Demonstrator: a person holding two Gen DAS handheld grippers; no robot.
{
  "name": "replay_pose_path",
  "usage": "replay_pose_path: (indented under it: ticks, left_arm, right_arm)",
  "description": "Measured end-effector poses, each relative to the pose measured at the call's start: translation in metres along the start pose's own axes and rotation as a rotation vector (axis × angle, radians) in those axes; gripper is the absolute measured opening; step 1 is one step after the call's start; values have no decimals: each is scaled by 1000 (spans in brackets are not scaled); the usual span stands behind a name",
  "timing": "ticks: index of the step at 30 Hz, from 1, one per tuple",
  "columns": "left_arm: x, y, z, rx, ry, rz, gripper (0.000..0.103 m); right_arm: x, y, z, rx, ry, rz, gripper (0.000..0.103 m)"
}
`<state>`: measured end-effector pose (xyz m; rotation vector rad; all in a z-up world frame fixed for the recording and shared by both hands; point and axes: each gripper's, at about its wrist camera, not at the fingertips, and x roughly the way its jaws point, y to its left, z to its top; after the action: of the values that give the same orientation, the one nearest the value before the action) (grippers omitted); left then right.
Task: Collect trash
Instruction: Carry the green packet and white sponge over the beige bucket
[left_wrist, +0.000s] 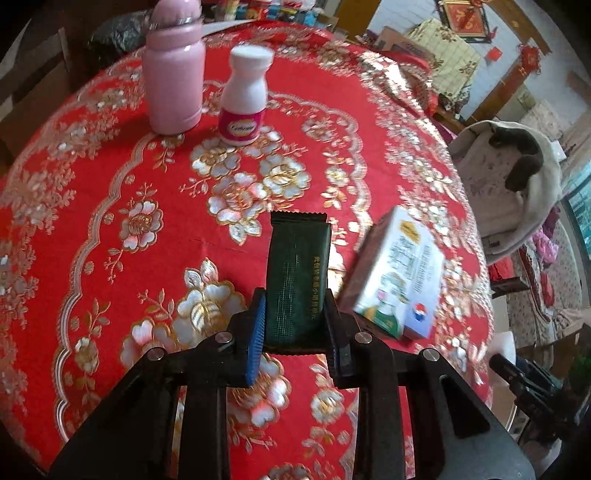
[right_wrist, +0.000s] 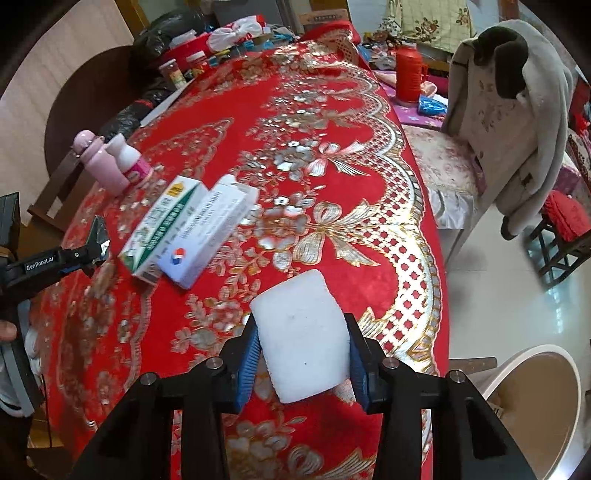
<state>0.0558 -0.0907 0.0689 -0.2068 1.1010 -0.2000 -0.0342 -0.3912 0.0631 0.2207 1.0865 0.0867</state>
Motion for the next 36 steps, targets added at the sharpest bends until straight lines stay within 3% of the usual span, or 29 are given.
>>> replay_pose_path:
  ticks: [14, 36]
  left_arm:
    - [-42, -61, -45, 141, -38, -29, 25]
    - [-43, -177, -108, 312, 21, -146, 25]
  right_arm:
    - [-30, 6, -29, 5, -22, 14, 41]
    - [-87, -61, -79, 108, -55, -52, 41]
